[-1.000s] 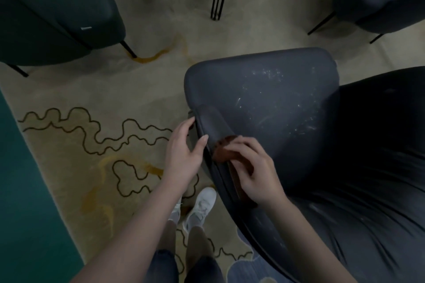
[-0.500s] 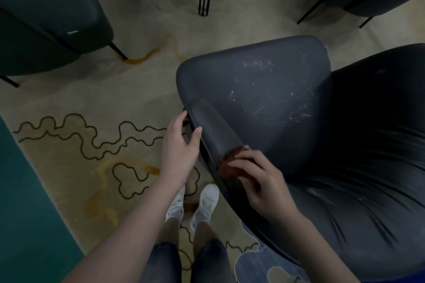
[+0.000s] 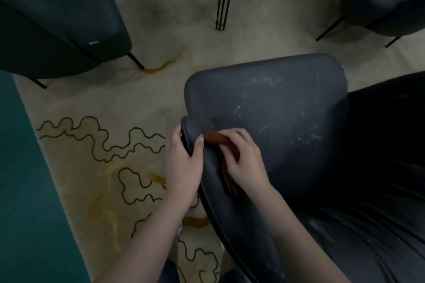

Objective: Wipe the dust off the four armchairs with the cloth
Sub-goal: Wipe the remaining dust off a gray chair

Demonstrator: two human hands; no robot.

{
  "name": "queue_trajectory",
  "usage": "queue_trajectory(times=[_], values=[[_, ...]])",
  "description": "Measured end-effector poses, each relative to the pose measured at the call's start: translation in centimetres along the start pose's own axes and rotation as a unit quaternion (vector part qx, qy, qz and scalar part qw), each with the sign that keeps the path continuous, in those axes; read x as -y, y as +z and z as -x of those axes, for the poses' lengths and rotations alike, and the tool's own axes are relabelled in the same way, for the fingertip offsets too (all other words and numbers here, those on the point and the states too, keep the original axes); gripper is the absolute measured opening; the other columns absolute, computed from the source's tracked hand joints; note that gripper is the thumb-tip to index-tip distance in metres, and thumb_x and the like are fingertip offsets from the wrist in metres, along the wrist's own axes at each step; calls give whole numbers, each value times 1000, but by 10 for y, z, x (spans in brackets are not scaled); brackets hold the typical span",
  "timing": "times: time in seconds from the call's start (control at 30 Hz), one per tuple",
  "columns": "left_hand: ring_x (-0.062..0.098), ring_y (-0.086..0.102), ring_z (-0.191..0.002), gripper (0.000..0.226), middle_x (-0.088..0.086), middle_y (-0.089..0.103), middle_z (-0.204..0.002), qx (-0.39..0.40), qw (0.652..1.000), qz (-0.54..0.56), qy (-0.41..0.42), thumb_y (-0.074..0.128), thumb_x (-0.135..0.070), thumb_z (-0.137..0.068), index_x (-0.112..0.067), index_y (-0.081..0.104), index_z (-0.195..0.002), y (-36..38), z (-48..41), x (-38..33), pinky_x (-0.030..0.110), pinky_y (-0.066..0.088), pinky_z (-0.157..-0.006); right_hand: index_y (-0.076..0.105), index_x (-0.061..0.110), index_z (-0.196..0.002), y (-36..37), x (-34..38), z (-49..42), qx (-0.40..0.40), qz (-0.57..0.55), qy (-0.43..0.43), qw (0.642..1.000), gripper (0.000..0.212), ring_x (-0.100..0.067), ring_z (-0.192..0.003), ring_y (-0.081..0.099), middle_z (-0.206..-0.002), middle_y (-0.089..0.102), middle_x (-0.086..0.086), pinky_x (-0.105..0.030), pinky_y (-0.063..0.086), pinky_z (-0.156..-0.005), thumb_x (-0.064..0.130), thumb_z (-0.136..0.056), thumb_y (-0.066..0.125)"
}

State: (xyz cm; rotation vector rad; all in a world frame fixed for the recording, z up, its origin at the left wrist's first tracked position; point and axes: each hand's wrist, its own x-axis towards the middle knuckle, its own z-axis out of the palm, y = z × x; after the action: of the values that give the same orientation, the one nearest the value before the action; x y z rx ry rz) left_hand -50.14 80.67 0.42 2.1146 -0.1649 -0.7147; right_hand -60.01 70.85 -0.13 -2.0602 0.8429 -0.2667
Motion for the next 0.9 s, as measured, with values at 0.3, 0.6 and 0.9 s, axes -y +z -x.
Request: queue_trajectory(times=[0.3,0.6,0.9], values=[[20,50,-126,58,2,52,-138,-106,993,-27,-38,59,-43,-95,-17,41,-144,26,5,-16,40,44,-105,65,23,-113,-8,-61,-19,23,-102,74,992,27,-8,-105,61,-108,65,4,-37,48,-98,7,-93,61],[20,54,-120,56,0,57,-129,-169,983,-62,-25,63,-40,-87,-17,48,-136,34,5,-17,47,46,-102,65,11,-115,27,-33,-84,56,-148,-115,981,22,-8,-104,57,-115,59,-2,-11,41,-92,8,-93,61],[8,53,-116,49,-12,55,-124,-177,982,-46,-36,68,-34,-88,-27,50,-133,37,5,-14,33,45,-101,60,11,-118,75,-115,-117,77,-166,-5,983,23,-8,-98,52,-111,60,-8,-4,35,-82,6,-97,53]])
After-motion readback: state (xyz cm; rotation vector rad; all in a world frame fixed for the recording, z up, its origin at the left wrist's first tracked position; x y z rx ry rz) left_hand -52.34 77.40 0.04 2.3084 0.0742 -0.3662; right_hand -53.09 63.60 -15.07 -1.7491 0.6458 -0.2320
